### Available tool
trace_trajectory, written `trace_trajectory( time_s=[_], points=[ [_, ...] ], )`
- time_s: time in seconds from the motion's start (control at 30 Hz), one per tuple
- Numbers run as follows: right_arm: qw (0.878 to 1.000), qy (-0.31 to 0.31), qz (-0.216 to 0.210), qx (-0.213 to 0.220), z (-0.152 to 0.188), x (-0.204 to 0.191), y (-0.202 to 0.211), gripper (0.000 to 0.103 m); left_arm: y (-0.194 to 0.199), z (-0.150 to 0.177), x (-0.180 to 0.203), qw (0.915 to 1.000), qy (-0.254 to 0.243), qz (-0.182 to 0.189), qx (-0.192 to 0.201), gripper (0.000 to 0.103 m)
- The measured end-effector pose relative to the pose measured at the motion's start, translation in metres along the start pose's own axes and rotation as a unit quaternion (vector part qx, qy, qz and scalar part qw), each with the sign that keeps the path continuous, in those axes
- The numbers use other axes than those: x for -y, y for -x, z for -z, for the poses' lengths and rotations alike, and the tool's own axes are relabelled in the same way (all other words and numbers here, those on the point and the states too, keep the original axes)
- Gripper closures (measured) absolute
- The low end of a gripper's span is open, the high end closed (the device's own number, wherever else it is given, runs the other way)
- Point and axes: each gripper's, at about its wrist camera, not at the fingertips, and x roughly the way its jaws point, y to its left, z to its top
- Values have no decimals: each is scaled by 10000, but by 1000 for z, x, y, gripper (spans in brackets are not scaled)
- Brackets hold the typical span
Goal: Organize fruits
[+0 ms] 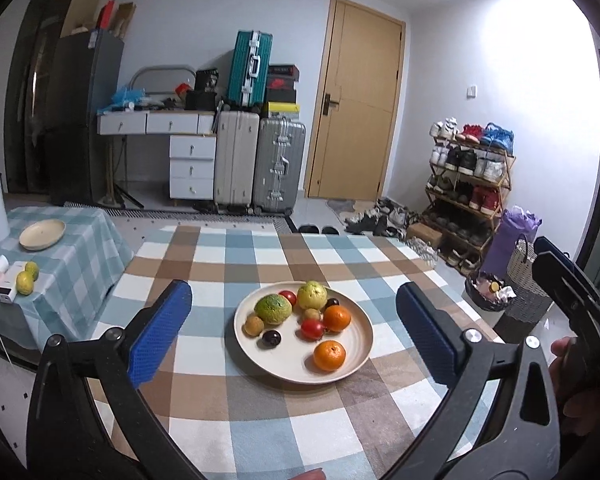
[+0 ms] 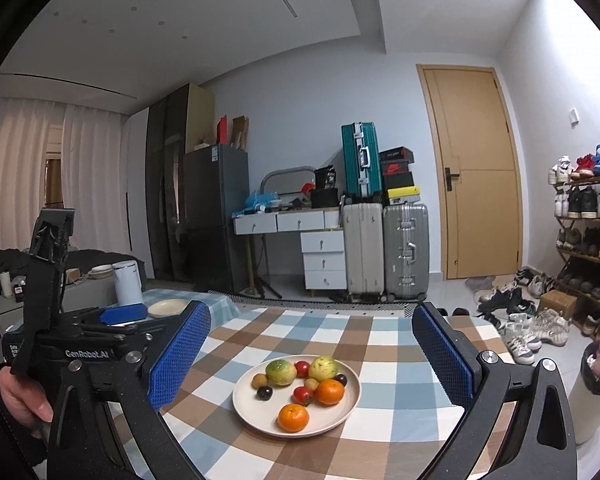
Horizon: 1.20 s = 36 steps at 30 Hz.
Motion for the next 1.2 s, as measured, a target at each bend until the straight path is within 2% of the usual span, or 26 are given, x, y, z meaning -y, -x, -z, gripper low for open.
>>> trace_trajectory(
  time_s=[0.2, 0.37, 0.47, 0.93, 1.2],
  points=[
    [9990, 289, 191, 298, 7, -3, 14, 0, 14, 13, -9, 9989, 129, -22, 457, 1],
    [9978, 444, 341, 366, 18, -5, 18, 0, 13, 27, -10, 9986, -32, -112, 516, 1],
    [9963, 624, 531, 253, 25, -7, 16, 0, 11, 37, -10, 9978, -150, -226, 606, 1],
    [9985, 169, 459, -238, 63, 13, -3, 0, -30, 74, -21, 9968, -363, -515, 487, 1],
    [9976, 192, 493, -443, 75, 18, -16, 0, -48, 91, -26, 9966, -398, -623, 354, 1]
  ],
)
